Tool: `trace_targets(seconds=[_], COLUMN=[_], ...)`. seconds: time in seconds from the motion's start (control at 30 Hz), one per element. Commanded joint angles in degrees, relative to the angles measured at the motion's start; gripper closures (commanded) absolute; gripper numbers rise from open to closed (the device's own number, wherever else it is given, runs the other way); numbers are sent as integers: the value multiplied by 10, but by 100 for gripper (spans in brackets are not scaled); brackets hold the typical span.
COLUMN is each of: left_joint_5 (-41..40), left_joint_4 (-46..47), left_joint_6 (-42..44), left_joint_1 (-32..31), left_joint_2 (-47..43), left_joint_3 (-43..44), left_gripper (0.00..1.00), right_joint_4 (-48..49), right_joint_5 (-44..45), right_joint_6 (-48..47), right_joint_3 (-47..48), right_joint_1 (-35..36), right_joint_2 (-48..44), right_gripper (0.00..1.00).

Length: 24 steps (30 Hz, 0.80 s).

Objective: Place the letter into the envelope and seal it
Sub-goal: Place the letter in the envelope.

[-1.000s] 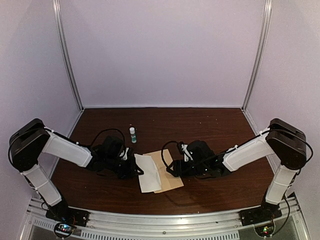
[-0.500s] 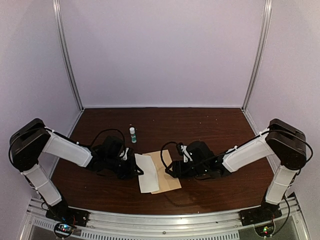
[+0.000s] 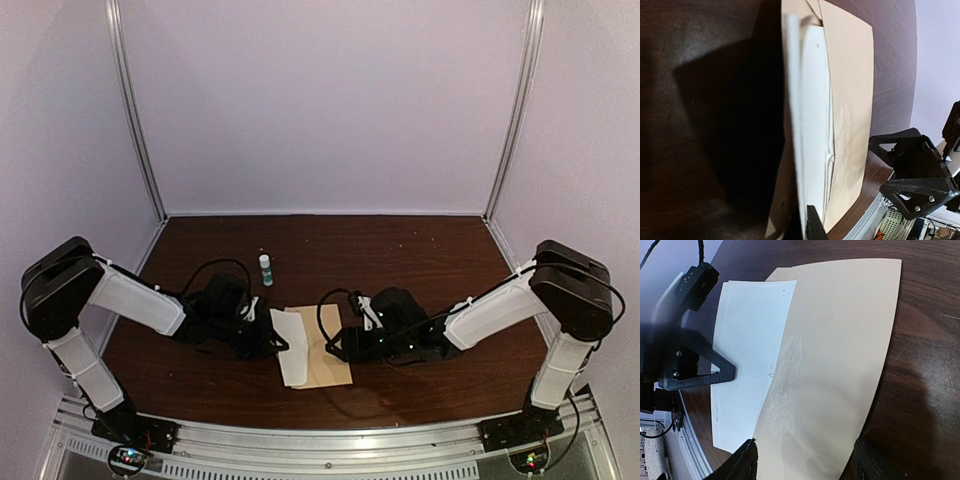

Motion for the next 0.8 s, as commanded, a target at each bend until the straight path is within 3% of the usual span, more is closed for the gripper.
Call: trace_targets(seconds=[0.0,0.77], left_joint_5=[18,18], left_joint_4=[29,-40], left_joint_6=[22,125], left_joint_1=[4,-4], left_joint_2=[17,70], left_joint_3=[6,77], left_gripper=[100,100], right_joint_4=[7,-2], right_joint_5=[-11,4], right_joint_6=[8,-8], right_joint_3=[-8,-3], right_joint_1=[7,9], right_joint_2=[13,-2], right_gripper=[35,34])
